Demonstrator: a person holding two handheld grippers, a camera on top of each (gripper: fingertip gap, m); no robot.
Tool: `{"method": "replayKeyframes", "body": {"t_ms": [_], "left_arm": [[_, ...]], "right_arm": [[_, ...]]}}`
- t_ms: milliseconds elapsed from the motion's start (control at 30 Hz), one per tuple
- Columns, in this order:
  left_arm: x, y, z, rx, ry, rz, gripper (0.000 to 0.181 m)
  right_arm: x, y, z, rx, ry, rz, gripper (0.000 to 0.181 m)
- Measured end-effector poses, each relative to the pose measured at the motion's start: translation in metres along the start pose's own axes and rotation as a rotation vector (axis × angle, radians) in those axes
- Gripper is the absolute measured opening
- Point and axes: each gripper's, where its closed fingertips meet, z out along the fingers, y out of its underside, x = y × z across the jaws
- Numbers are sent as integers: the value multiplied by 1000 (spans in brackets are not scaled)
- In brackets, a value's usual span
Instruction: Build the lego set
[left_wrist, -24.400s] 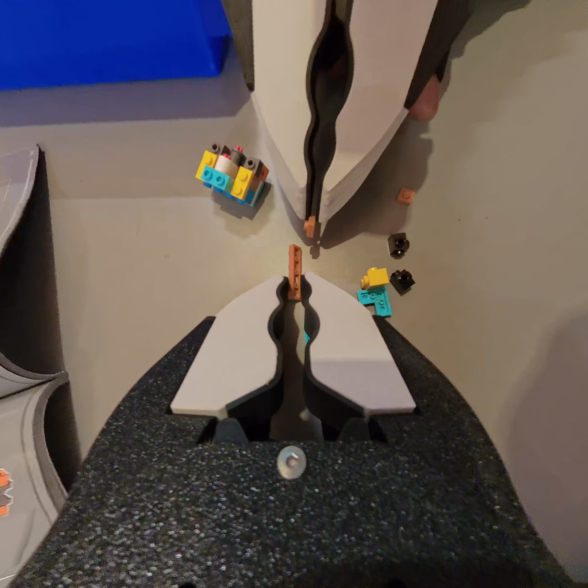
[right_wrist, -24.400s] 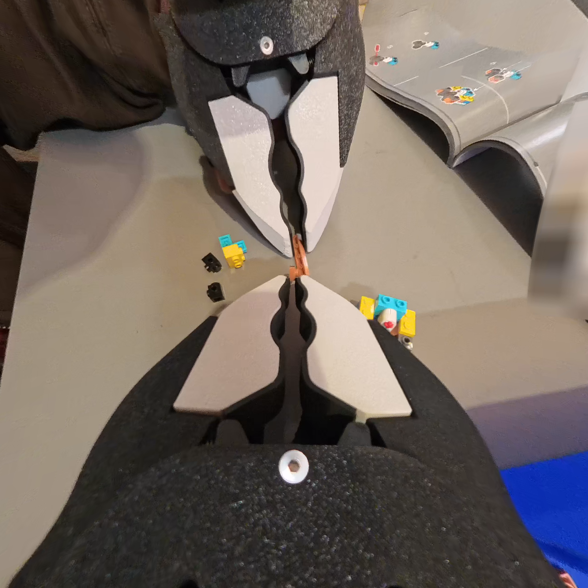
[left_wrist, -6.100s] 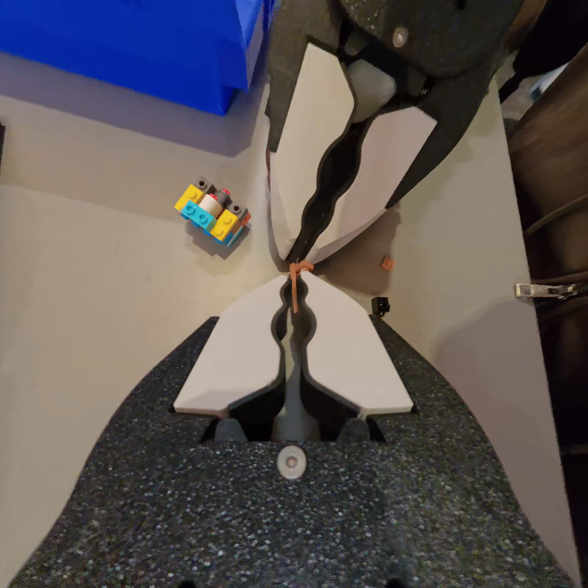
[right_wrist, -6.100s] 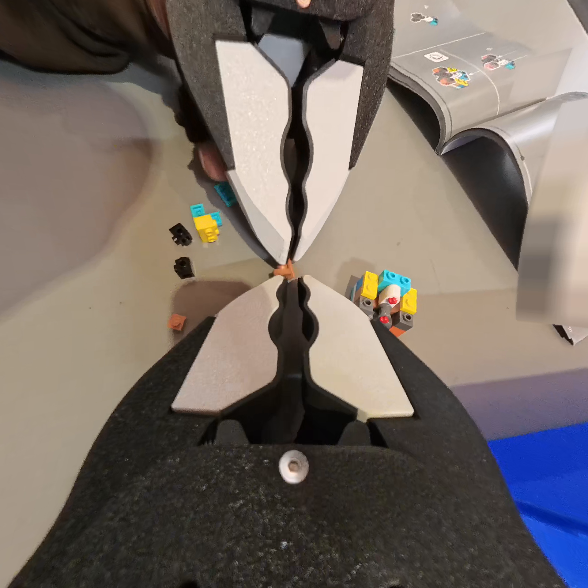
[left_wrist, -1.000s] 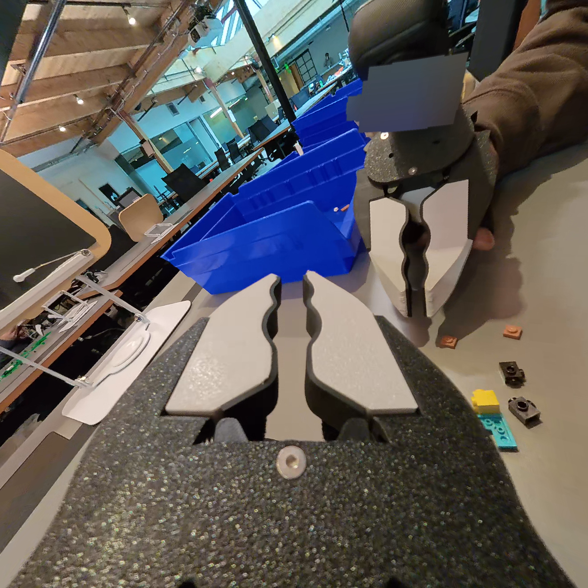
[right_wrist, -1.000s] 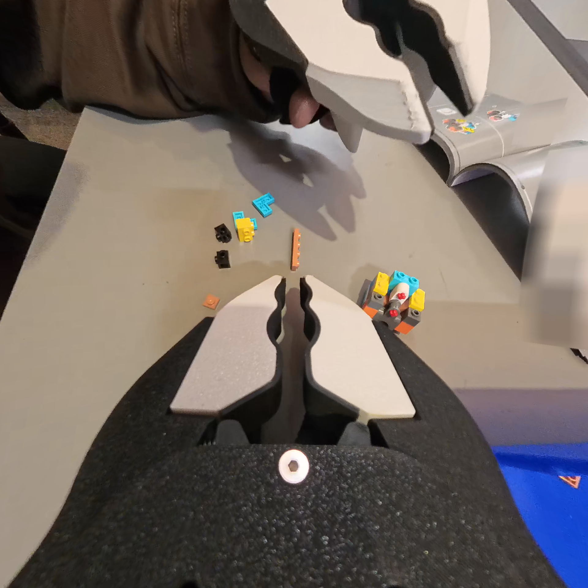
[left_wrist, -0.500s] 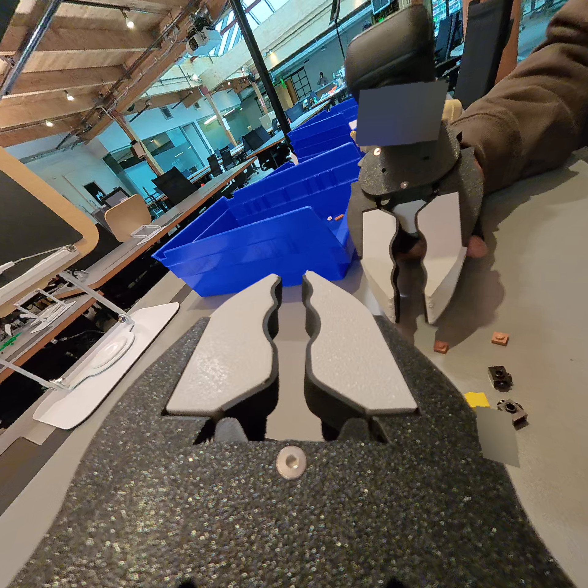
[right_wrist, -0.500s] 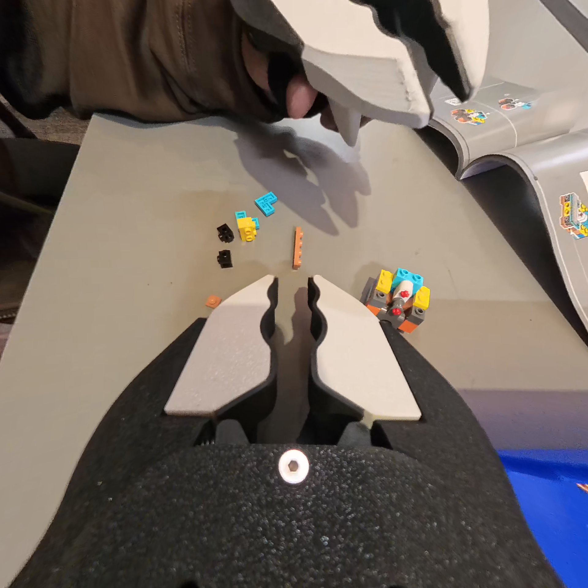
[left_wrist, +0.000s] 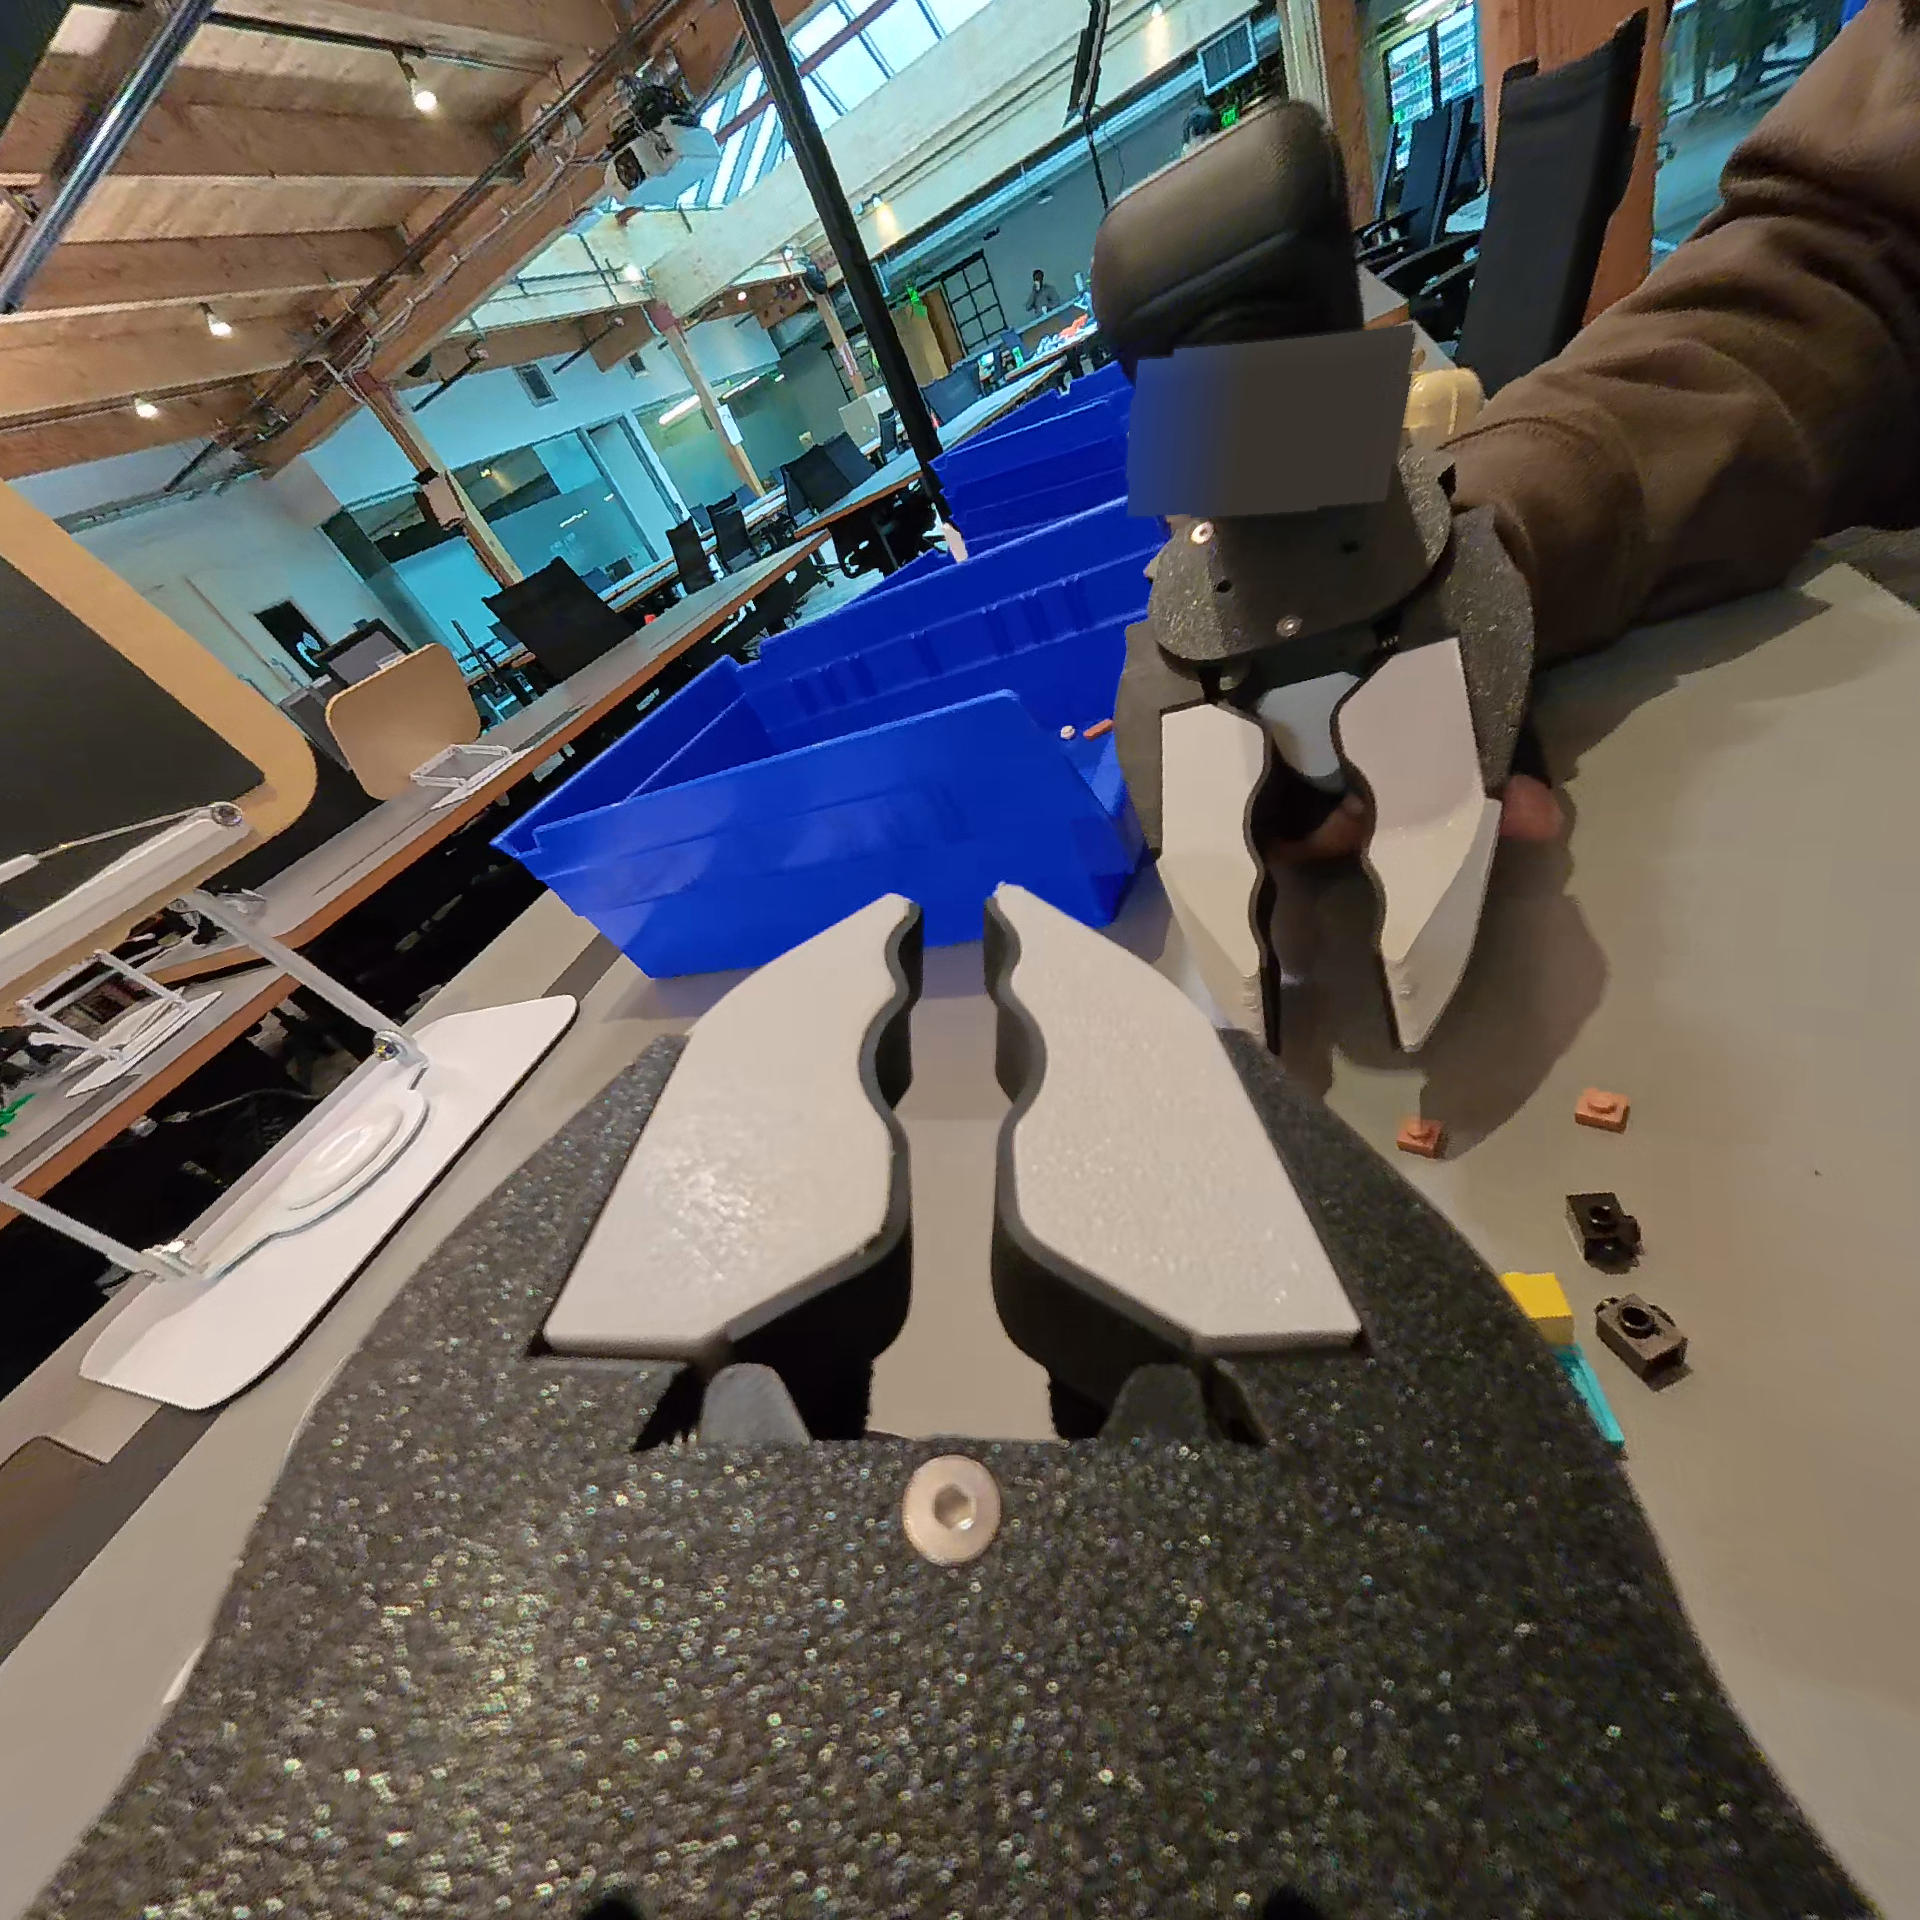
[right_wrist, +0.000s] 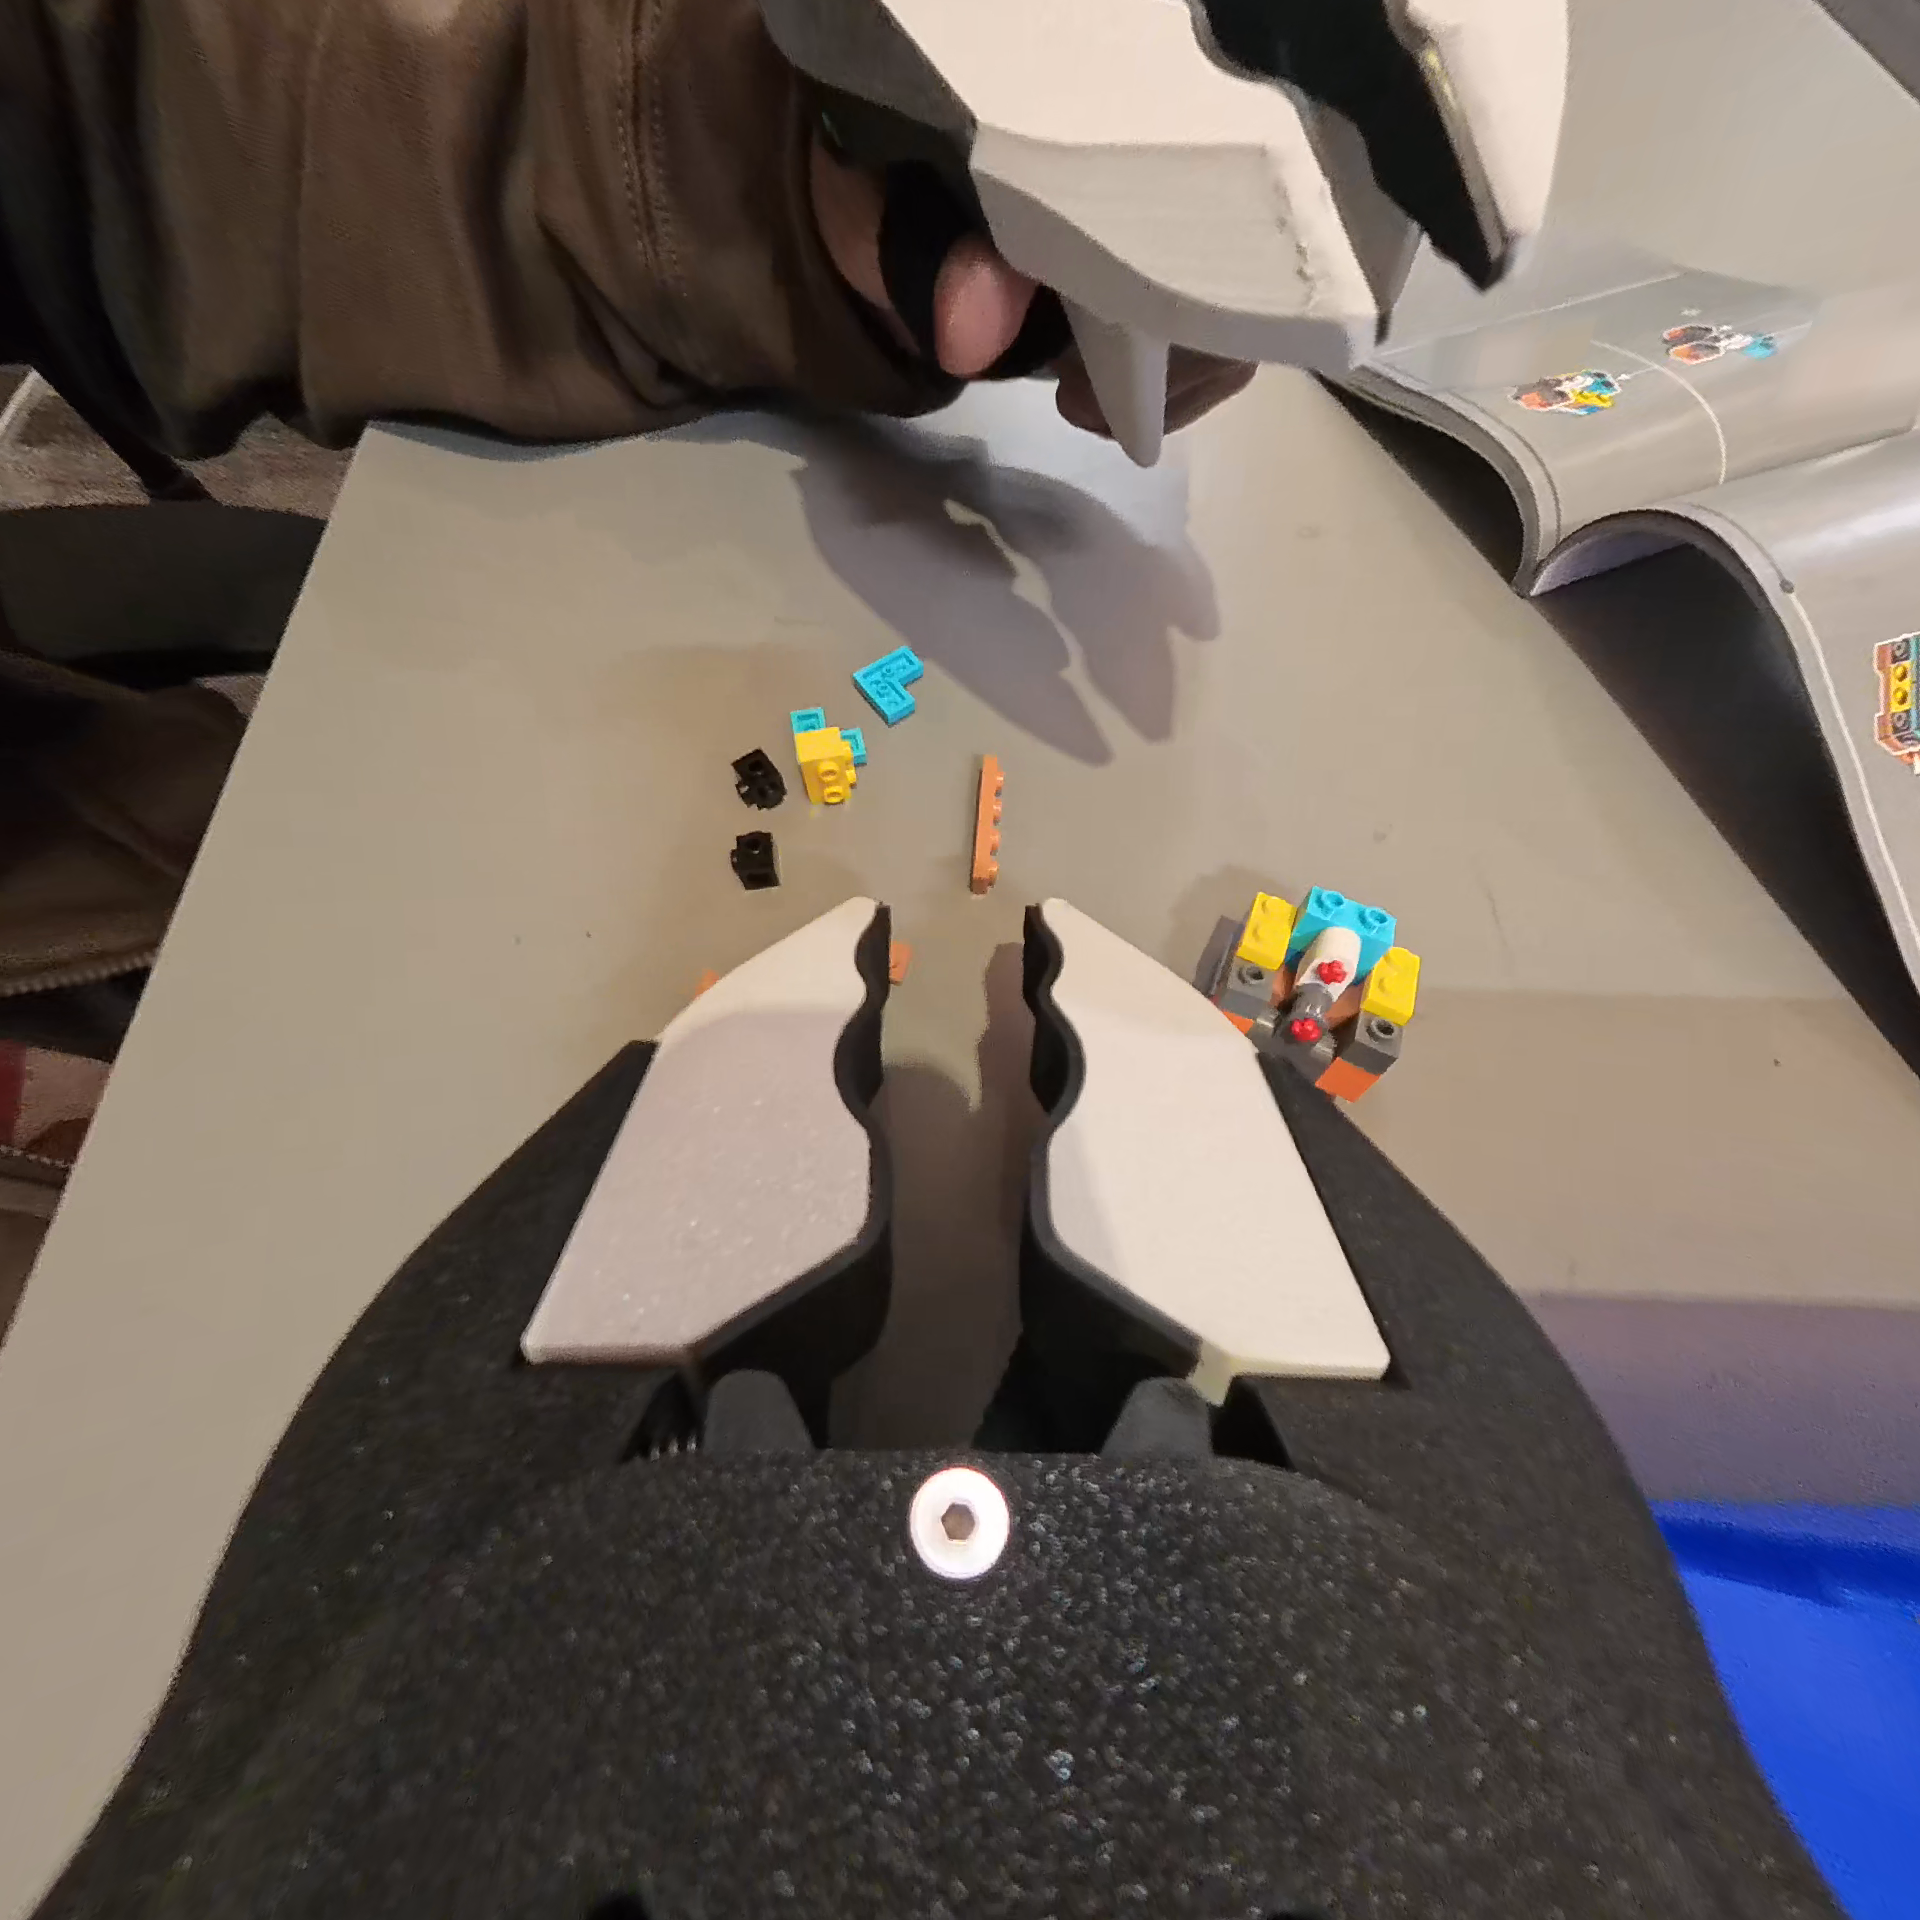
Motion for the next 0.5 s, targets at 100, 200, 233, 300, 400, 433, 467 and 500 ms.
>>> {"method": "replayKeyframes", "body": {"t_ms": [100, 200, 233, 300, 400, 433, 467, 500], "left_arm": [[1, -1, 0, 6, 12, -17, 11], [4, -2, 1, 6, 22, -7, 11], [5, -2, 1, 2, 26, -6, 11], [7, -3, 1, 1, 34, 2, 11], [11, -4, 0, -11, 68, 8, 11], [12, -4, -1, -15, 74, 15, 11], [12, -5, -2, -18, 80, 18, 11], [12, -5, -3, -19, 89, 16, 11]], "right_arm": [[1, -2, -1, 12, 5, 3, 26], [0, -2, 0, 9, 16, -23, 26], [0, -2, 1, 7, 24, -34, 27], [1, -3, 1, 13, 44, -61, 27], [1, -4, 2, 19, 57, -81, 26], [0, -4, 1, 21, 54, -82, 26], [-1, -4, 1, 21, 47, -81, 24], [-2, -4, 0, 19, 37, -77, 23]]}}
